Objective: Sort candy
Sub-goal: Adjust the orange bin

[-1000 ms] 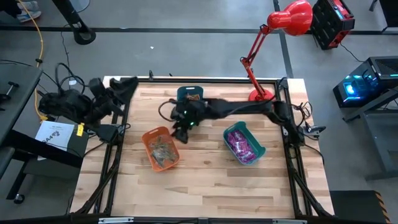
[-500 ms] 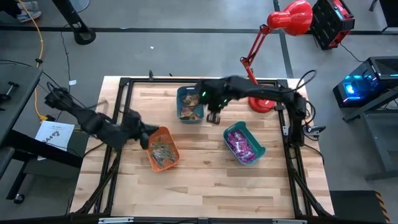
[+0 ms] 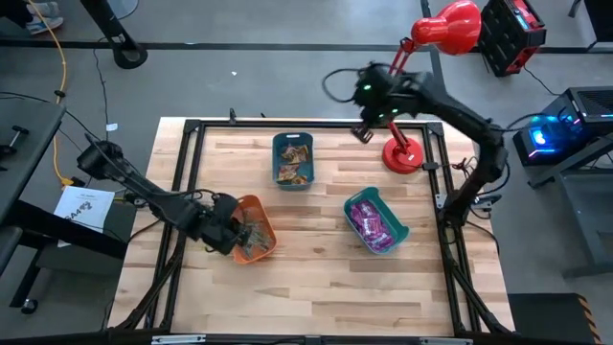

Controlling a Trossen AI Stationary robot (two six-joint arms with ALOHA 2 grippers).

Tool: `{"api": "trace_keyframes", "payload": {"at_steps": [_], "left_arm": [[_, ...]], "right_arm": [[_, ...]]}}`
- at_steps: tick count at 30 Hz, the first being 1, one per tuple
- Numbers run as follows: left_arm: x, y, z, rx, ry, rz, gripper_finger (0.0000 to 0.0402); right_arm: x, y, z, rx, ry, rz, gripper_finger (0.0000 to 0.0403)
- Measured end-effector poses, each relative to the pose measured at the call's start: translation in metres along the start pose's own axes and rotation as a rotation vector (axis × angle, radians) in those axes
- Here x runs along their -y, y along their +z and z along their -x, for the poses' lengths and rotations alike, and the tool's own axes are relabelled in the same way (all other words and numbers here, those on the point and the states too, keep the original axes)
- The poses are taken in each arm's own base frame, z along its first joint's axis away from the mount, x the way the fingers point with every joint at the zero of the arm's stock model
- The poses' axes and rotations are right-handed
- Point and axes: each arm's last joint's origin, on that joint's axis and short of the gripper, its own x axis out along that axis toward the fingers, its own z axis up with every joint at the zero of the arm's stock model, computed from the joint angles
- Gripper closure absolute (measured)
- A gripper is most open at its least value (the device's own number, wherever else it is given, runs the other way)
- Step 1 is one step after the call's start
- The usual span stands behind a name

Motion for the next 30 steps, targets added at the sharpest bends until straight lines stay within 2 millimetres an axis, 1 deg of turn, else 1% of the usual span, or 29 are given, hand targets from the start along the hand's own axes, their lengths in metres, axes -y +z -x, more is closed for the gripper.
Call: {"api": "trace_keyframes", "payload": {"at_steps": [4, 7, 12, 17, 22, 25, 28, 30], "left_arm": [[-0.01, 0.011, -0.015, 0.013, 0.073, 0.056, 0.0401], [-0.02, 0.023, -0.025, 0.03, 0.128, 0.063, 0.0401], [-0.035, 0.051, -0.041, 0.041, 0.23, 0.014, 0.0401], [-0.052, 0.082, -0.054, 0.071, 0.302, -0.022, 0.0401], [-0.064, 0.116, -0.063, 0.135, 0.3, -0.029, 0.0401], [-0.072, 0.134, -0.066, 0.174, 0.295, -0.028, 0.0401], [-0.077, 0.148, -0.064, 0.173, 0.259, -0.025, 0.0401], [-0.075, 0.156, -0.06, 0.168, 0.229, -0.045, 0.0401]], "right_arm": [[0.013, -0.013, 0.031, 0.067, -0.035, -0.064, 0.0402], [0.017, -0.025, 0.053, 0.104, -0.038, -0.114, 0.0402], [0.022, -0.048, 0.084, 0.129, -0.075, -0.189, 0.0403], [0.021, -0.068, 0.107, 0.149, -0.078, -0.251, 0.0403], [0.019, -0.083, 0.124, 0.181, -0.05, -0.312, 0.0403], [0.015, -0.087, 0.129, 0.189, -0.029, -0.326, 0.0403], [0.009, -0.089, 0.129, 0.167, 0.001, -0.297, 0.0403], [0.001, -0.091, 0.122, 0.13, 0.037, -0.264, 0.0403]]}}
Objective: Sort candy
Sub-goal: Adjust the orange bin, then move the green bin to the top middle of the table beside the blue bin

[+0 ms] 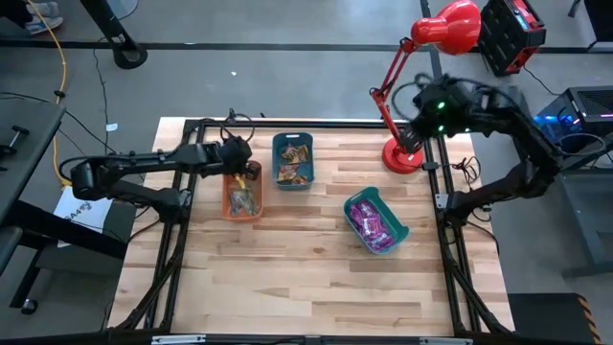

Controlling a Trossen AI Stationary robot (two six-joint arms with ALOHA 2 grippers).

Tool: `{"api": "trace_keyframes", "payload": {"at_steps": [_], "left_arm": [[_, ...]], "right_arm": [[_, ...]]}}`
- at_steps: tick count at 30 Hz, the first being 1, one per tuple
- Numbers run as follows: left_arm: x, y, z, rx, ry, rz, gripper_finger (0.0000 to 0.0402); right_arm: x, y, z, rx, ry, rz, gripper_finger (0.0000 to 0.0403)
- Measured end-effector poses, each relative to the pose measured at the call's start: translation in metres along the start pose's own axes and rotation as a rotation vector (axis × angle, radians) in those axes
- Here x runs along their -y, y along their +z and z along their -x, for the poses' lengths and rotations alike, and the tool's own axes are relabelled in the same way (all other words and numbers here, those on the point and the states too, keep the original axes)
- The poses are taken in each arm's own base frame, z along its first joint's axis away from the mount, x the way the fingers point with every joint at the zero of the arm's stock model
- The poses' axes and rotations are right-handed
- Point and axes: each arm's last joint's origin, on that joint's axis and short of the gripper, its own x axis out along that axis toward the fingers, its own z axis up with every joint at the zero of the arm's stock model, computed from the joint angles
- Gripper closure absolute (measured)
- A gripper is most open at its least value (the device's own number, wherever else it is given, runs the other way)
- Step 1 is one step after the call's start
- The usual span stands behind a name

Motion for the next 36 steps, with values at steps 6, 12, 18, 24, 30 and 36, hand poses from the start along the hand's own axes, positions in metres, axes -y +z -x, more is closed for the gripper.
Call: {"api": "trace_keyframes", "payload": {"at_steps": [6, 12, 18, 24, 30, 36], "left_arm": [[0.007, 0.021, 0.028, 0.079, -0.103, -0.063, 0.0401], [0.005, 0.033, 0.074, 0.233, -0.221, -0.108, 0.0401], [-0.003, 0.03, 0.108, 0.362, -0.339, -0.096, 0.0401], [-0.003, 0.032, 0.123, 0.468, -0.377, -0.056, 0.0401], [-0.002, 0.033, 0.123, 0.474, -0.399, -0.029, 0.0401], [0.001, 0.031, 0.125, 0.467, -0.418, -0.039, 0.0401]], "right_arm": [[-0.033, -0.027, -0.067, -0.178, 0.052, 0.064, 0.0403], [-0.06, -0.086, -0.15, -0.428, 0.196, 0.078, 0.0403], [-0.059, -0.16, -0.175, -0.739, 0.034, 0.109, 0.0403], [-0.045, -0.205, -0.179, -0.825, -0.178, 0.07, 0.0403], [-0.048, -0.234, -0.19, -0.885, -0.138, 0.019, 0.0403], [-0.075, -0.219, -0.184, -0.75, 0.012, -0.113, 0.0403]]}}
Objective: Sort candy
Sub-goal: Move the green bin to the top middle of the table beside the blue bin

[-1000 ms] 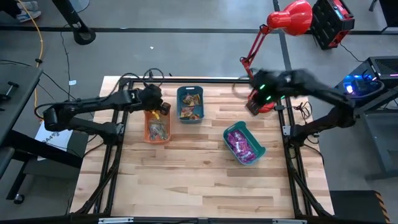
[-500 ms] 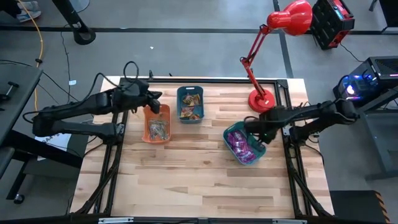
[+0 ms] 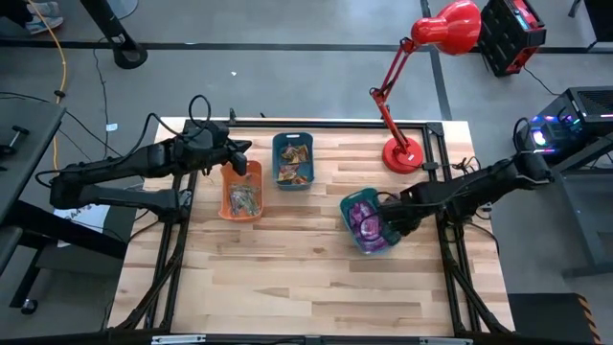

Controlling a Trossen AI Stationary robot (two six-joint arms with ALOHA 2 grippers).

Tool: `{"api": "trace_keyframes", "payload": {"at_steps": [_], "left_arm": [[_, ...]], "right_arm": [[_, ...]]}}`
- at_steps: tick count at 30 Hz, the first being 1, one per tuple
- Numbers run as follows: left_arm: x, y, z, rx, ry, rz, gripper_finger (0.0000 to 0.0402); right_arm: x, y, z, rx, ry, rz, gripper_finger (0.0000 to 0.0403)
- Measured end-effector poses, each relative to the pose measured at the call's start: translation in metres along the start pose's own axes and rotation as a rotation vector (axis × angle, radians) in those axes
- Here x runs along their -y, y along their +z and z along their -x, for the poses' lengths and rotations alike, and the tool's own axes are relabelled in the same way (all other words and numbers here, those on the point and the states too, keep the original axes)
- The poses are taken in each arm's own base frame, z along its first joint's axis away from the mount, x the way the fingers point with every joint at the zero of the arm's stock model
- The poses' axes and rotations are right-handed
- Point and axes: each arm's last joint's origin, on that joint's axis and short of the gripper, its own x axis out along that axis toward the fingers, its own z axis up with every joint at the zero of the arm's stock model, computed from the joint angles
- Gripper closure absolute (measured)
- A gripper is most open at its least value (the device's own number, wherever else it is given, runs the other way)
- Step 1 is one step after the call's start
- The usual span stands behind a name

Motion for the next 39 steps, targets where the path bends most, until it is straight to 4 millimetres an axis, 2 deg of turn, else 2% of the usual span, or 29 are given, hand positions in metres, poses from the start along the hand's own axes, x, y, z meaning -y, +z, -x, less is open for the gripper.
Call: {"api": "trace_keyframes", "payload": {"at_steps": [4, 8, 13, 16, 19, 23, 26, 30, 35, 39], "left_arm": [[0.001, 0.0, 0.0, -0.001, -0.006, -0.003, 0.0401], [0.001, 0.0, 0.001, 0.001, -0.007, -0.009, 0.0401], [-0.001, 0.002, 0.008, 0.023, -0.021, -0.028, 0.0401], [-0.002, 0.003, 0.01, 0.036, -0.016, -0.024, 0.0401], [-0.001, 0.004, 0.011, 0.044, -0.018, -0.021, 0.0401], [0.0, 0.005, 0.011, 0.062, -0.029, -0.012, 0.0401], [0.0, 0.005, 0.011, 0.06, -0.033, -0.007, 0.0401], [-0.001, 0.006, 0.012, 0.063, -0.037, -0.003, 0.0401], [-0.001, 0.007, 0.013, 0.075, -0.043, 0.003, 0.0401], [0.0, 0.008, 0.014, 0.088, -0.051, 0.005, 0.0401]], "right_arm": [[-0.02, 0.008, 0.004, 0.094, 0.196, -0.052, 0.0403], [-0.028, 0.015, 0.012, 0.191, 0.264, -0.107, 0.0403], [-0.045, 0.021, 0.05, 0.357, 0.341, -0.028, 0.0403], [-0.043, 0.037, 0.062, 0.466, 0.324, -0.071, 0.0403], [-0.038, 0.057, 0.058, 0.492, 0.291, -0.14, 0.0403], [-0.043, 0.083, 0.037, 0.441, 0.273, -0.128, 0.0403], [-0.05, 0.096, 0.022, 0.387, 0.286, -0.104, 0.0403], [-0.053, 0.111, 0.007, 0.403, 0.27, -0.117, 0.0403], [-0.043, 0.146, 0.001, 0.552, 0.261, -0.209, 0.0403], [-0.024, 0.177, 0.005, 0.664, 0.273, -0.275, 0.0403]]}}
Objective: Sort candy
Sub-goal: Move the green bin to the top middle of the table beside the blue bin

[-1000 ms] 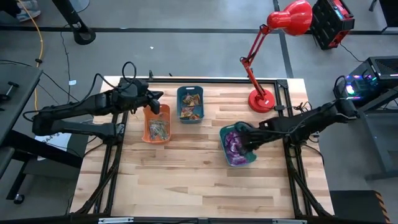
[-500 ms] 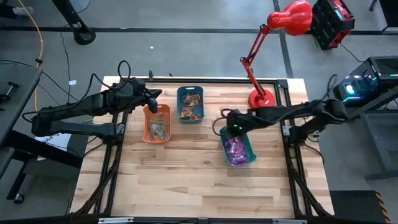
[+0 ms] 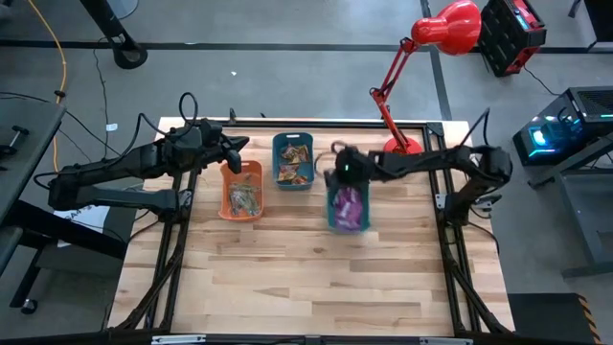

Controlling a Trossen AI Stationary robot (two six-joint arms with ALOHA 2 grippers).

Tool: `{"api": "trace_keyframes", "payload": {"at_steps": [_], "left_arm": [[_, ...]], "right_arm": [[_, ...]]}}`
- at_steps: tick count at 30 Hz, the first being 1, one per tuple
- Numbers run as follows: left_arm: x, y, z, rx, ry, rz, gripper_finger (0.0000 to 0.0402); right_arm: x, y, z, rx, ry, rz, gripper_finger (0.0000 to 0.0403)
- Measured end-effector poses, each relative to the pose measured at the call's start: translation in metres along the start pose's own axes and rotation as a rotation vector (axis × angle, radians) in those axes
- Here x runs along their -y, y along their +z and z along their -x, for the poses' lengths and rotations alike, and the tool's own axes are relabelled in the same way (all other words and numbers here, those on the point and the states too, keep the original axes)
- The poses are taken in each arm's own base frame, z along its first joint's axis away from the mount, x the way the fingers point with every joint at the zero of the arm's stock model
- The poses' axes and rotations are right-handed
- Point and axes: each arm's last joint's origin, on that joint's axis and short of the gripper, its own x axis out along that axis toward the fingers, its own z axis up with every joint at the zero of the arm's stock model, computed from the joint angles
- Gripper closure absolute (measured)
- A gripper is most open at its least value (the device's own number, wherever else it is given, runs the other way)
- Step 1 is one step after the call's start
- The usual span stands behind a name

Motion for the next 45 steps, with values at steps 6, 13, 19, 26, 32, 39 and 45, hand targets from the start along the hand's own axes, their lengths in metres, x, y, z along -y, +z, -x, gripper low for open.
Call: {"api": "trace_keyframes", "payload": {"at_steps": [6, 13, 19, 26, 32, 39, 45], "left_arm": [[0.0, 0.0, 0.0, -0.001, -0.001, -0.001, 0.0401], [0.0, 0.0, 0.002, 0.004, -0.004, 0.0, 0.0401], [-0.001, 0.001, 0.002, 0.007, 0.003, -0.002, 0.0401], [-0.001, 0.001, 0.002, 0.008, 0.005, -0.002, 0.0401], [-0.001, 0.001, 0.002, 0.008, 0.005, -0.001, 0.0401], [0.001, 0.0, 0.002, -0.016, -0.046, 0.009, 0.0401], [0.009, -0.005, 0.005, -0.053, -0.122, 0.01, 0.0401]], "right_arm": [[0.027, 0.043, -0.004, 0.098, -0.013, 0.025, 0.0403], [0.017, 0.062, 0.014, 0.085, 0.125, 0.113, 0.0403], [-0.034, 0.027, 0.028, -0.116, 0.415, 0.281, 0.0403], [-0.065, -0.047, 0.045, -0.316, 0.456, 0.516, 0.0403], [-0.065, -0.069, 0.049, -0.31, 0.314, 0.513, 0.0403], [-0.053, -0.079, 0.031, -0.393, 0.169, 0.516, 0.0403], [-0.045, -0.081, 0.02, -0.377, 0.03, 0.489, 0.0403]]}}
